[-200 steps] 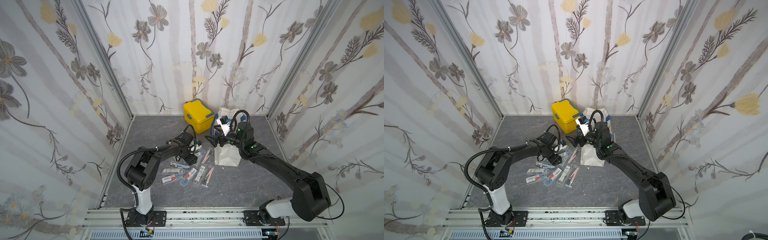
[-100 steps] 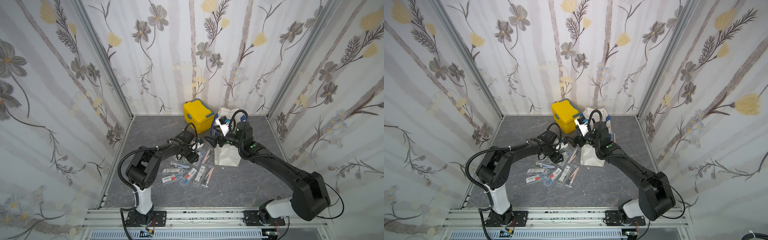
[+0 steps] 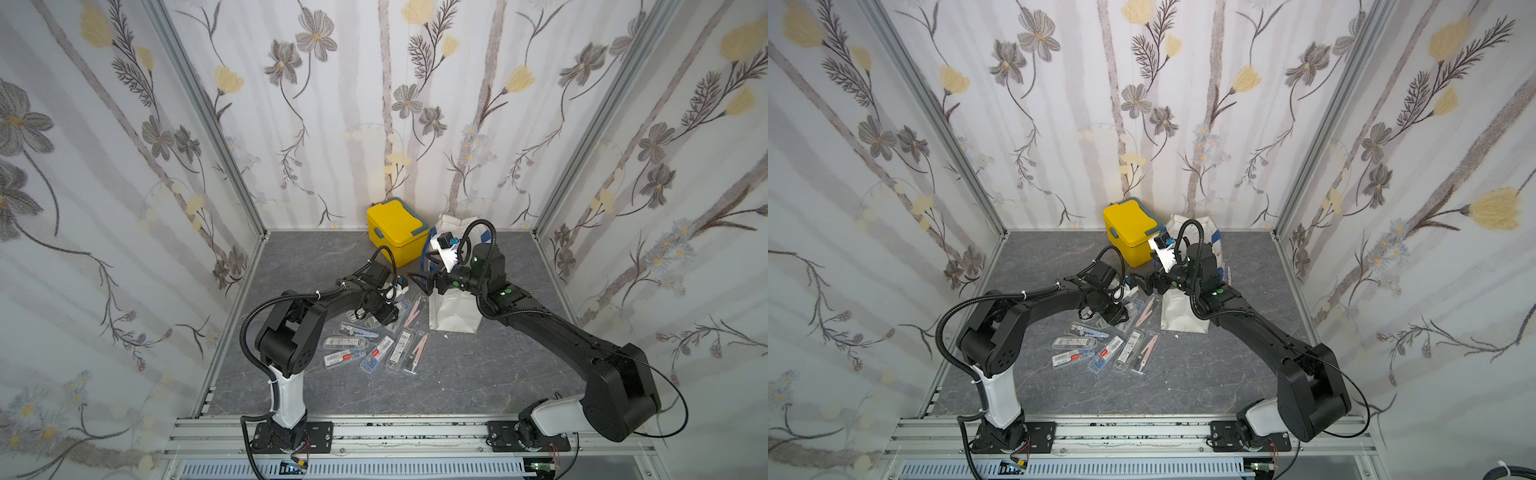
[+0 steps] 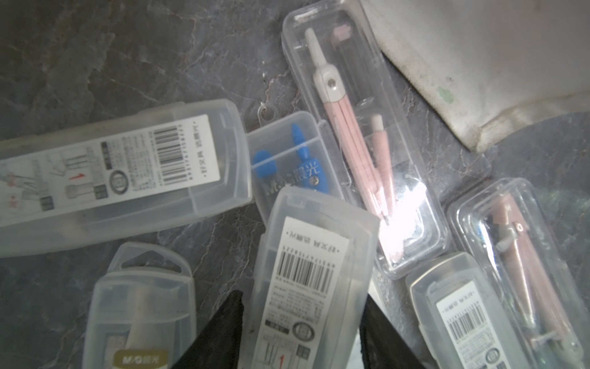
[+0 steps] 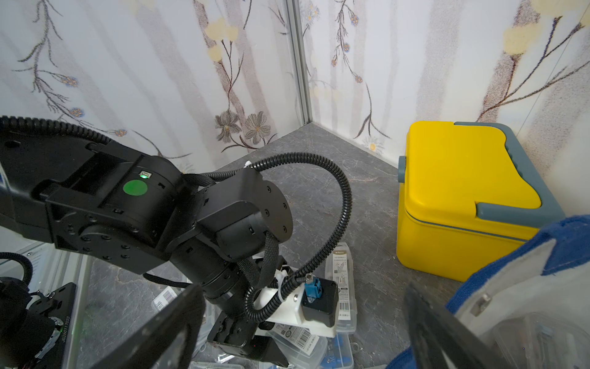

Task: Put the compass set into the canvas bag
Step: Pick up the compass set at the center of the board.

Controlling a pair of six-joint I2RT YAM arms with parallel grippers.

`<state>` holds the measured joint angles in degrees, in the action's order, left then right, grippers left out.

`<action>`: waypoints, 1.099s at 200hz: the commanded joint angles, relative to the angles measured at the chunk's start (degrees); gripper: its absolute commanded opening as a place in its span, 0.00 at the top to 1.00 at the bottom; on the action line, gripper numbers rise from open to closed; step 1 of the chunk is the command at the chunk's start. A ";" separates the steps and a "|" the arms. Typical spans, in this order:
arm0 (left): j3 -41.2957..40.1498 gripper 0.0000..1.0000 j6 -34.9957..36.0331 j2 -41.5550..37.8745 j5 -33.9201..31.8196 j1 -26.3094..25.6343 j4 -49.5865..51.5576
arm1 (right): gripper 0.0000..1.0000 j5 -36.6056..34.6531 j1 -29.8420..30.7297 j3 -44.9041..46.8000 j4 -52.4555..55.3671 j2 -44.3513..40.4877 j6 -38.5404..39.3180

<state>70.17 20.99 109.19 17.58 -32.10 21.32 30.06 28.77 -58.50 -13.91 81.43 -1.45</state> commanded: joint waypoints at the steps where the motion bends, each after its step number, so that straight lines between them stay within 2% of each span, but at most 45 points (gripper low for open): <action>1: 0.56 0.47 -0.08 0.54 -0.60 -0.03 -0.82 | 0.04 0.39 -0.03 -0.56 -0.74 -0.04 -0.11; 31: 0.91 0.39 -0.16 1.14 -1.44 -0.07 -0.83 | 0.04 0.35 0.20 -0.56 -0.55 0.01 -0.06; 61: 1.97 0.38 -0.25 2.02 -1.02 -0.01 -0.19 | 0.04 0.35 0.23 -0.56 -0.52 0.09 -0.12; 97: 2.76 0.44 -0.24 2.97 -0.71 -0.05 0.74 | 0.04 0.26 0.43 -0.65 -0.59 0.13 -0.12; 135: 2.23 0.56 -0.67 2.72 -1.37 -0.07 0.33 | 0.04 0.17 0.54 -0.74 -0.33 0.13 -0.05; 220: 0.61 0.57 -1.60 -1.17 -3.04 0.05 -2.55 | 0.05 -1.53 1.18 -0.74 -0.34 -0.57 -0.20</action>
<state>71.44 19.51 109.62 15.22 -32.18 20.60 29.61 29.63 -58.81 -13.80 81.41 -1.45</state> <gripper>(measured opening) 0.435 0.956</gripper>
